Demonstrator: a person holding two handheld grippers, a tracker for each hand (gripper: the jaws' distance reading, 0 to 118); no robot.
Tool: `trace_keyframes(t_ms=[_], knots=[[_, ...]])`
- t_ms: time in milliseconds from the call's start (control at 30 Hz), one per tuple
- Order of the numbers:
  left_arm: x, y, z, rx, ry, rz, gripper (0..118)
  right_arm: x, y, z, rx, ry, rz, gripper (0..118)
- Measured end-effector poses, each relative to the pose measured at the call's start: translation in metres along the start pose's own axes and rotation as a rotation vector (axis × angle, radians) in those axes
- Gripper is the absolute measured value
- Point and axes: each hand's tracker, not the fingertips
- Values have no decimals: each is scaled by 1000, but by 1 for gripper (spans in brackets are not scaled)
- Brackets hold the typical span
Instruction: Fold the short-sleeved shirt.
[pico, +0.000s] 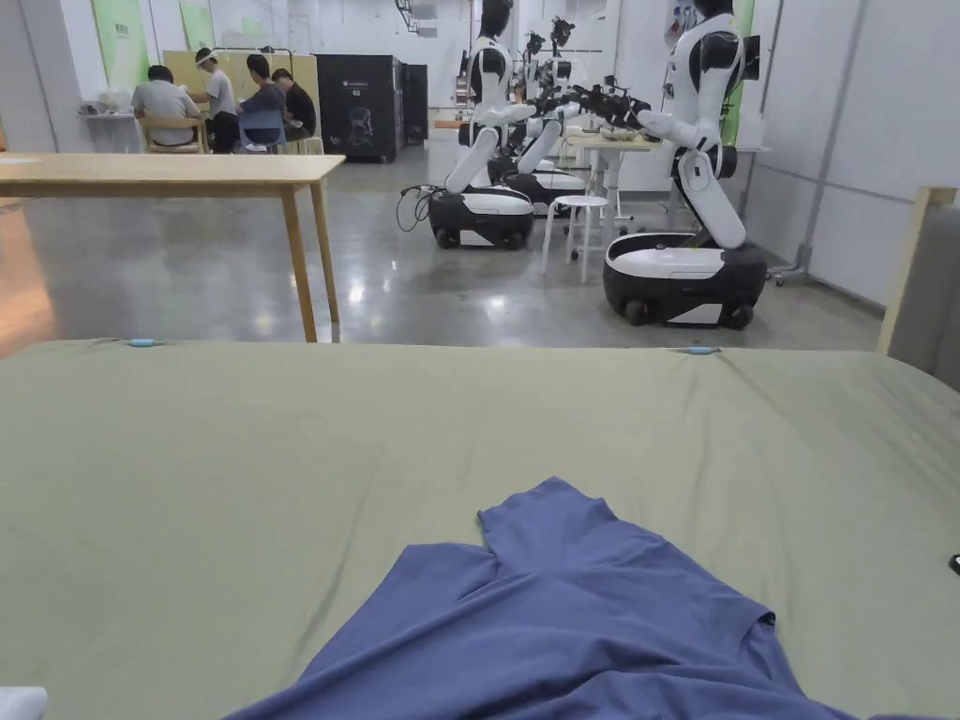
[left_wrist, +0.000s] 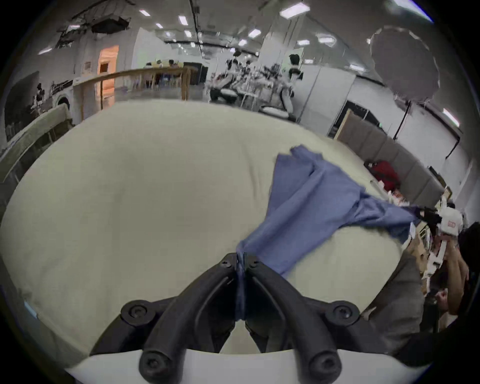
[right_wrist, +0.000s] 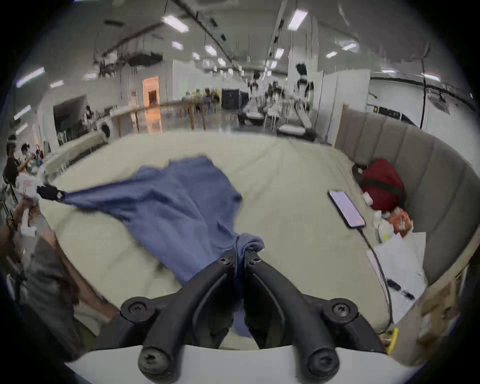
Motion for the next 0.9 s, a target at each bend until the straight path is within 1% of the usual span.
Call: trace_keyframes(t_ms=[33, 100, 133, 167, 233, 267, 300, 333, 367, 400, 433, 467, 533, 600, 633, 667, 700, 733, 767, 800, 833, 900], knots=[[-1, -2, -6, -19, 6, -20, 2, 1, -4, -8, -28, -16, 22, 6], [-7, -8, -20, -43, -3, -22, 2, 5, -6, -23, -100, -14, 11, 6], [-8, -10, -24, -40, -1, -16, 2, 8, -8, -30, -119, -18, -8, 6], [-10, -10, -26, -46, 0, -15, 2, 13, -11, -34, -142, 1, -45, 6], [-11, -13, -27, -43, 1, -13, 2, 16, -12, -38, -146, 16, -89, 7], [-11, -13, -26, -37, 2, -14, 4, 16, -12, -37, -129, 17, -94, 10], [-12, -12, -25, -29, 5, -16, 9, 21, -14, -33, -110, 23, -118, 22], [-13, -11, -23, -26, 9, -15, 30, 23, -14, -29, -80, 7, -140, 69], [-11, -12, -18, -23, 16, -11, 65, 24, -12, -24, -48, 7, -155, 112], [-13, -11, -16, -22, 18, -4, 103, 23, -11, -18, -26, -4, -166, 118], [-14, -12, -11, -3, 16, 6, 118, 22, -4, -2, 47, 22, -188, 113], [-12, -10, 5, 93, 6, 12, 114, 21, 4, 9, 74, 15, -211, 114], [0, -13, 27, 112, -12, 50, 116, 12, 17, 36, 166, 17, -199, 114], [11, -17, 54, 170, -4, 56, 114, -5, 9, 78, 284, 114, -160, 111], [25, -16, 72, 210, -29, 50, 105, -16, 9, 96, 341, 167, -134, 100], [32, -20, 87, 252, -40, 50, 87, -32, 13, 112, 396, 195, -105, 80], [39, -25, 101, 294, -34, 50, 56, -50, 18, 124, 432, 191, -86, 47], [46, -30, 112, 326, -34, 55, 8, -63, 20, 133, 444, 169, -75, 6], [41, -32, 117, 344, -18, 56, 0, -75, 22, 139, 462, 153, -62, 3], [44, -38, 124, 337, -12, 54, 0, -81, 22, 143, 486, 160, -56, 1], [46, -41, 132, 367, -20, 65, 0, -86, 23, 141, 494, 186, -69, 1], [34, -46, 128, 339, -38, 75, 0, -92, 27, 142, 525, 245, -103, 1]])
